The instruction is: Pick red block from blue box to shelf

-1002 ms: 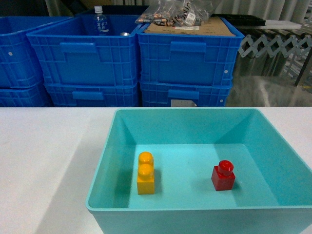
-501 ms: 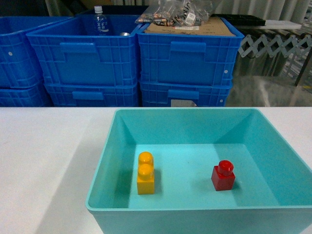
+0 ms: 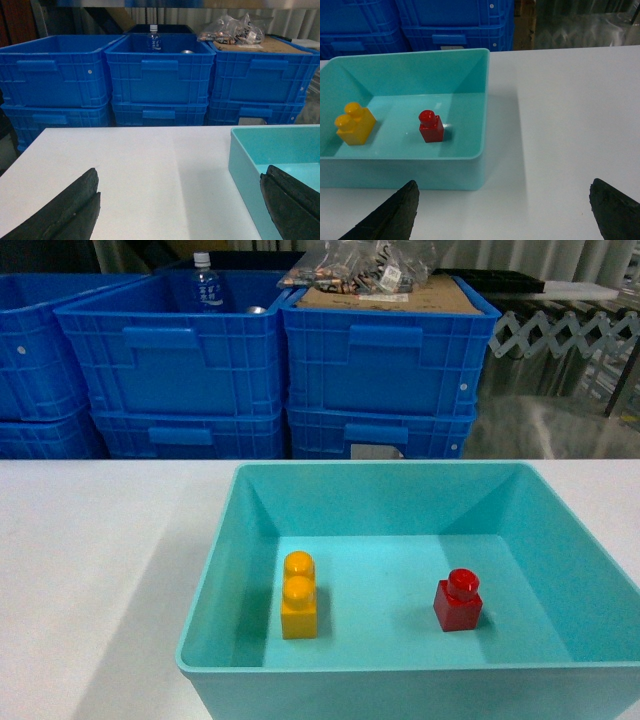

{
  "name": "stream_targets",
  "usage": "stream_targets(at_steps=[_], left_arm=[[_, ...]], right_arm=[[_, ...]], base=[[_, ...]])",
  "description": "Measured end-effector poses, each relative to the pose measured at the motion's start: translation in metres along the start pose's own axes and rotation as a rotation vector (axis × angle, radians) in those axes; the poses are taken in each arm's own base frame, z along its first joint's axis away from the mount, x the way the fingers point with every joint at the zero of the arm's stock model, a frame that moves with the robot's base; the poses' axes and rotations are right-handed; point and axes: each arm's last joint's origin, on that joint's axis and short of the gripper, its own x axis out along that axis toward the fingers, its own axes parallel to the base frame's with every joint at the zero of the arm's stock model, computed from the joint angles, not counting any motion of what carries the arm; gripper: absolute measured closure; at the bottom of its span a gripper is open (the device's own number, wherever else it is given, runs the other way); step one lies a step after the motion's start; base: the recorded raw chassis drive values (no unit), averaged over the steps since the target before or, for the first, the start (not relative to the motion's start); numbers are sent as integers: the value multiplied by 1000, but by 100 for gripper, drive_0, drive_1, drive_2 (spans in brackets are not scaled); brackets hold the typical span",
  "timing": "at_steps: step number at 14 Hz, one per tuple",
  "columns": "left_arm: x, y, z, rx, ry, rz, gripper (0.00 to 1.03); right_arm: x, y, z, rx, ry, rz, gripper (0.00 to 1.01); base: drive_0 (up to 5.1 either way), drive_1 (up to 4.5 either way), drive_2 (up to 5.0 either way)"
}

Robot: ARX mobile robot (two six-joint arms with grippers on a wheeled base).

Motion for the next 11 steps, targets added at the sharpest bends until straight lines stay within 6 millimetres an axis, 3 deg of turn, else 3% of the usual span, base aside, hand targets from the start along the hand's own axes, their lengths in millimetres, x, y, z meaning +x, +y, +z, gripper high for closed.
stream_targets(at_steps=[3, 4, 5, 8, 11], left_arm=[[0, 0, 0, 0, 0, 0, 5], [0, 0, 0, 0, 0, 0, 5], [0, 0, 0, 0, 0, 0, 5], [0, 0, 0, 0, 0, 0, 5], [0, 0, 0, 0, 0, 0, 5]], right_arm=[[4, -1, 6, -20, 100, -76, 3], [29, 26, 84, 48, 98, 45, 3], [49, 48, 118, 89, 160, 109, 3], [85, 83, 114, 42, 239, 157, 3], [135, 112, 73, -40, 376, 150, 3]], base=[[0, 0, 0], [0, 0, 0], [0, 0, 0], [0, 0, 0], [0, 0, 0]])
